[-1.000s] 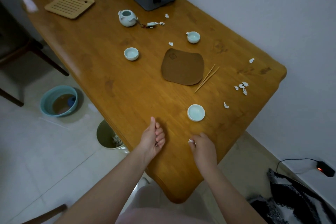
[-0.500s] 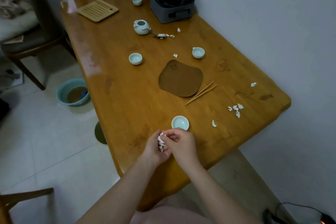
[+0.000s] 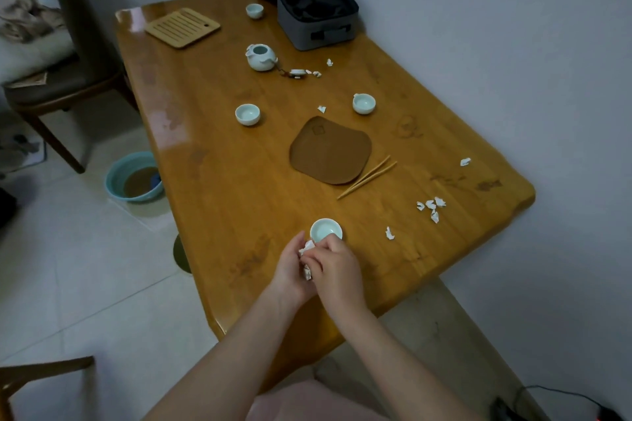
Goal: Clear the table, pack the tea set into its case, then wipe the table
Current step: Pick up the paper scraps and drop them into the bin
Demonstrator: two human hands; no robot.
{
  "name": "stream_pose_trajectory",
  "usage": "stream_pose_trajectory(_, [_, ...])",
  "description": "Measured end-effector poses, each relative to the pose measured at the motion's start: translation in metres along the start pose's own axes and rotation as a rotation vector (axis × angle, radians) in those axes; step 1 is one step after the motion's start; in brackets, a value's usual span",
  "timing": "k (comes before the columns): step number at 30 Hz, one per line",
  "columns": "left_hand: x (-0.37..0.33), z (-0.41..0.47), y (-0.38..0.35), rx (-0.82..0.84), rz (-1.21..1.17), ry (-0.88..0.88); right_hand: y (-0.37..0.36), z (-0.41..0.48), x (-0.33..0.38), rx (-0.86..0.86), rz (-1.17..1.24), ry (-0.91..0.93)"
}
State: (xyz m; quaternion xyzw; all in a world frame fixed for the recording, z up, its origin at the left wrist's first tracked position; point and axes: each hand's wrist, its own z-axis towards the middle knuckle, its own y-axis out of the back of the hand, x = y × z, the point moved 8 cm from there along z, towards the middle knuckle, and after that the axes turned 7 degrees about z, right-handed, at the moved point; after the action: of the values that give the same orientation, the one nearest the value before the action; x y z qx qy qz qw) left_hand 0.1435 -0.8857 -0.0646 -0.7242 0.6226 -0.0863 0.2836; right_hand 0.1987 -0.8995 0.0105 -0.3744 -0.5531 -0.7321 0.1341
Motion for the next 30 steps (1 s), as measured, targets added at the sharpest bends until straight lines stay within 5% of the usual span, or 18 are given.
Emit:
stream_pose_trajectory(5, [-0.010,-0.003,0.004,-0.119,0.087,-0.018,-0.005,-0.005,0.021,0.102,0.001,0.153])
stream_pose_trajectory(12, [-0.025,0.014,0.021,-0.147,-0.038,-0.013,0.015,-0.002,0.009,0.033,0.211,0.102])
stream_pose_trajectory(20, [-0.038,0.012,0.009,-0.126,-0.009,-0.114,0.076,0.026,-0.108,-0.092,0.107,-0.311])
stream_pose_trajectory(30, [-0.016,0.044,-0.038,-0.186,-0.097,-0.189,0.064,0.061,-0.187,0.246,-0.150,-0.305])
